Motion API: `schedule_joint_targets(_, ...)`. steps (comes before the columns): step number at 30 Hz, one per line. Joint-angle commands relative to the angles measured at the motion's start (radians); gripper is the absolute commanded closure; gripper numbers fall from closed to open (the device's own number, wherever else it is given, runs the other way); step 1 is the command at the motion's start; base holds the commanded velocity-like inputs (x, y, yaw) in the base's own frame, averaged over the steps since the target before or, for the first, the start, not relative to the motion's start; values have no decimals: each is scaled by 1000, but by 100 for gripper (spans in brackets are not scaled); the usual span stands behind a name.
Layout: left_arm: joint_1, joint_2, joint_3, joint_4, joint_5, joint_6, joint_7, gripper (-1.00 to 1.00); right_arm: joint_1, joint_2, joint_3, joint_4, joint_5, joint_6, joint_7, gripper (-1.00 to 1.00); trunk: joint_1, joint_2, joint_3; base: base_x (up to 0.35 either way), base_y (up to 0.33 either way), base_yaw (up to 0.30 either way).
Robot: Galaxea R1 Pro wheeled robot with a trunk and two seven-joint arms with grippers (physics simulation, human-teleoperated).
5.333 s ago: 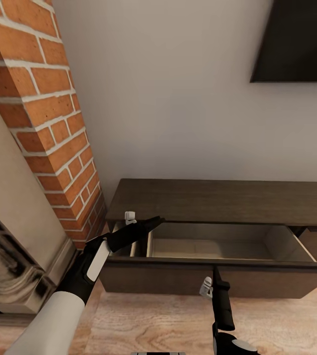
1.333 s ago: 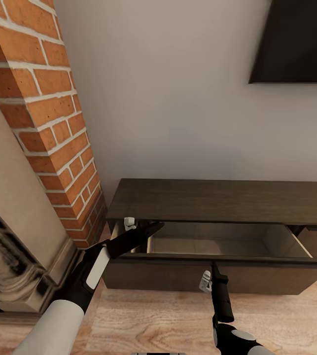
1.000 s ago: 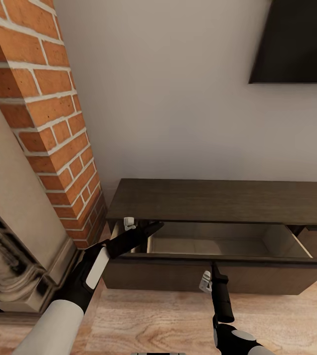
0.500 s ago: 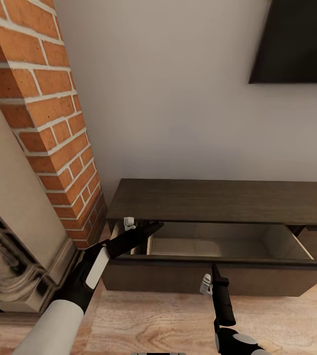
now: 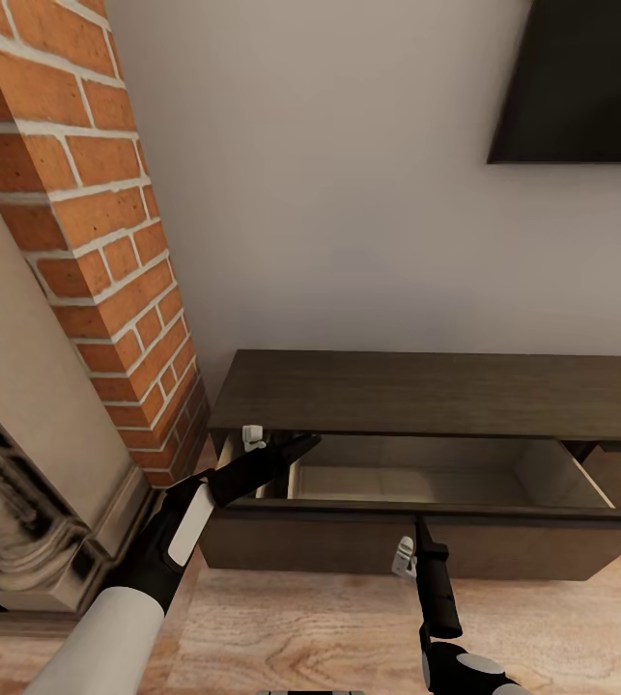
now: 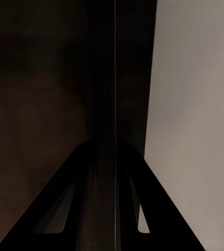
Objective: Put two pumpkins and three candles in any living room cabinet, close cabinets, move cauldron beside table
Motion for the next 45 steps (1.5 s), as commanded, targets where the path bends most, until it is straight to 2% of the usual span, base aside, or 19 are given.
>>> schedule_joint_targets(1, 0, 0, 0, 0, 0, 0, 0, -100, 1, 0, -2, 2, -3, -1, 29, 100, 0, 0, 0, 0, 0, 0)
schedule_joint_targets(45, 0, -2, 0, -2, 0, 0, 0, -100, 12, -8, 1, 4, -3, -1, 23, 100, 0, 0, 0, 0, 0, 0)
